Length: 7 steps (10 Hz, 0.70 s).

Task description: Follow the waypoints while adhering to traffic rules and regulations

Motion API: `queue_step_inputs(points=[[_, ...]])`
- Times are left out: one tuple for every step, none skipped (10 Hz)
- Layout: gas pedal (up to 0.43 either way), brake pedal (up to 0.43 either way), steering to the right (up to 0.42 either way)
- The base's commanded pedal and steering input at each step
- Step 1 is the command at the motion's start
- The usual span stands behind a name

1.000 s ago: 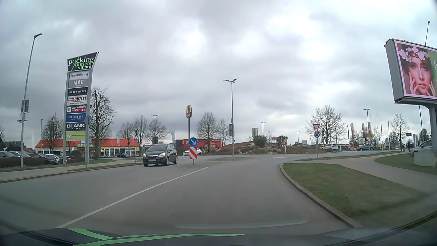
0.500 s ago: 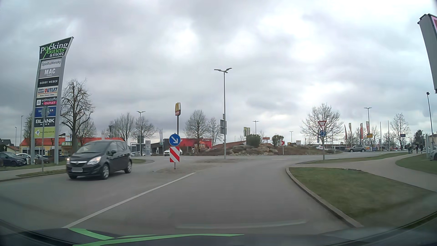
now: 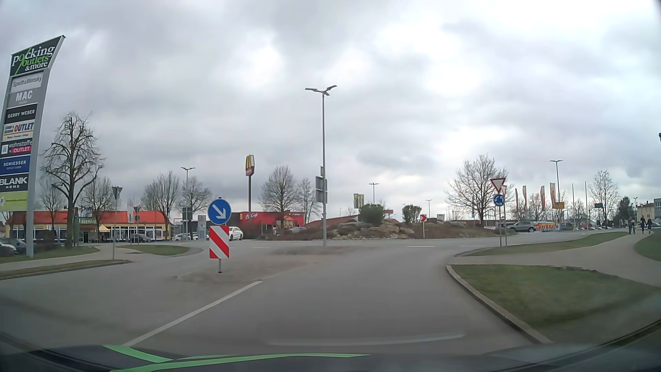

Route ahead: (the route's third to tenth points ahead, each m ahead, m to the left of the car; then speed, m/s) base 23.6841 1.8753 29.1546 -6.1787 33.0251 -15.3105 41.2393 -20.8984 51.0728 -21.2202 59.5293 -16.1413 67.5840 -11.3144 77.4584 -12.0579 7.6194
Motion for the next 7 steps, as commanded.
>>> queue_step_inputs(points=[[0.000,0.000,0.047],[0.000,0.000,0.051],[0.000,0.000,0.054],[0.000,0.012,0.056],[0.000,0.024,0.058],[0.000,0.043,0.059],[0.000,0.055,0.062]])
